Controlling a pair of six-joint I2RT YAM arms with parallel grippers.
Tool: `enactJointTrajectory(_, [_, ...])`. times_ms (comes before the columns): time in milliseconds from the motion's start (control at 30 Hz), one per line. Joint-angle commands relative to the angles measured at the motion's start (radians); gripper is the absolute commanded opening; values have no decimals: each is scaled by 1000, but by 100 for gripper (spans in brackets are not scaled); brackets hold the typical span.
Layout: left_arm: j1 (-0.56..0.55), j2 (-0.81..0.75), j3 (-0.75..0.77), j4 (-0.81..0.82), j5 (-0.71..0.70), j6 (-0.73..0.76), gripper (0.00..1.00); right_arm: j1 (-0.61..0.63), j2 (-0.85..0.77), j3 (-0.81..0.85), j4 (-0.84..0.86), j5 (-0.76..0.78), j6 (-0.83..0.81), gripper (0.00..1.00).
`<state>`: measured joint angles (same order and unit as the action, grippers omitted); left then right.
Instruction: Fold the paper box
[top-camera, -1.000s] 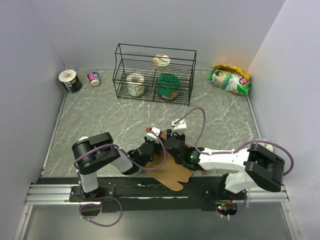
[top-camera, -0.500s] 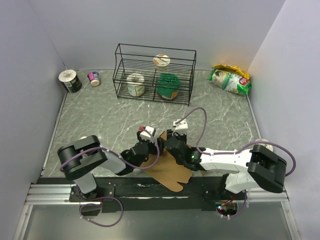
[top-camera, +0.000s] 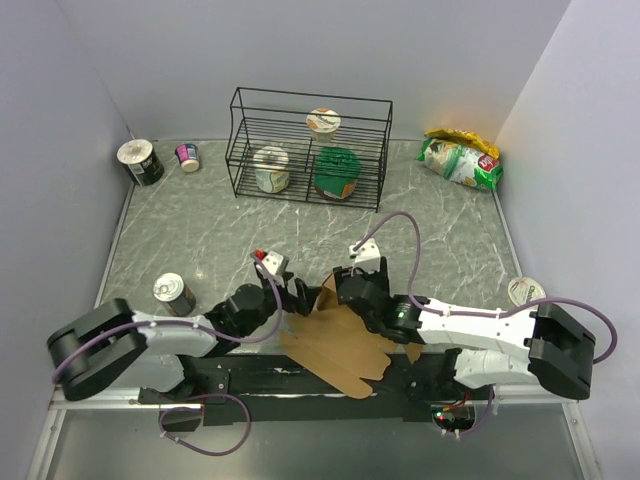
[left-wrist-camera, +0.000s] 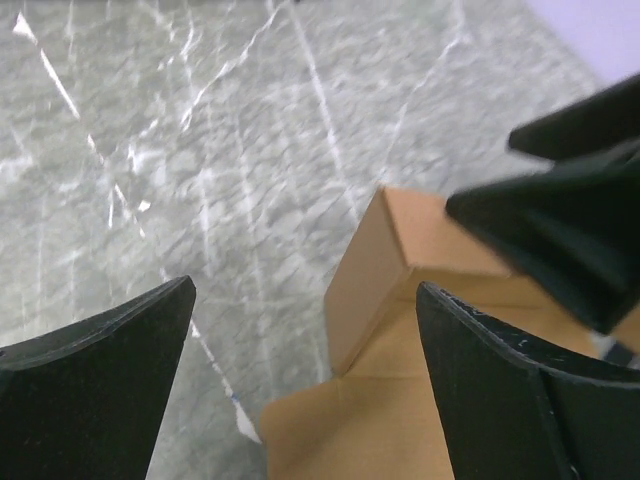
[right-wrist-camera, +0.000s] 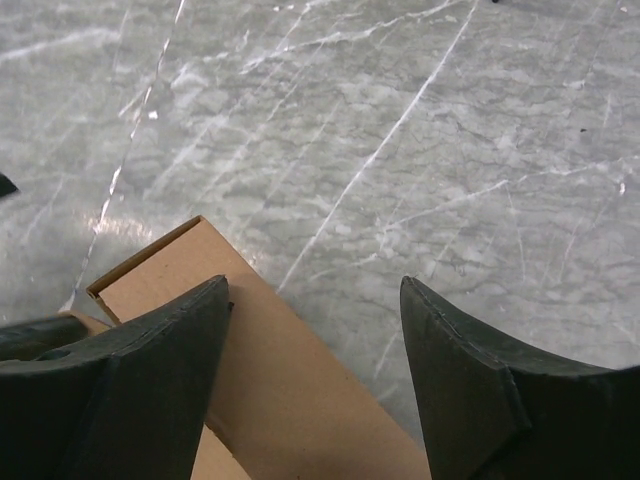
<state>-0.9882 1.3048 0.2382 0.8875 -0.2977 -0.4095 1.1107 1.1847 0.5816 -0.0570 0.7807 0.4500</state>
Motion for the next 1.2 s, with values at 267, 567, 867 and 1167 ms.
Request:
enactJointTrajectory(267, [143,-81,246,-344,290,-285,99,0,-89,41,-107,-175,-89,79])
enactJointTrajectory(567, [160,14,277,-371,425,-353,77,-17,-94,18,-90,-250,-91,75])
enactJointTrajectory(867, [160,47,199,-274,506,-437,58,-15,-56,11,-86,-239,-76,75])
enactJointTrajectory(1167, [158,88,106,-184,520,-485,36,-15,-53,15,-102,-230,-56,74])
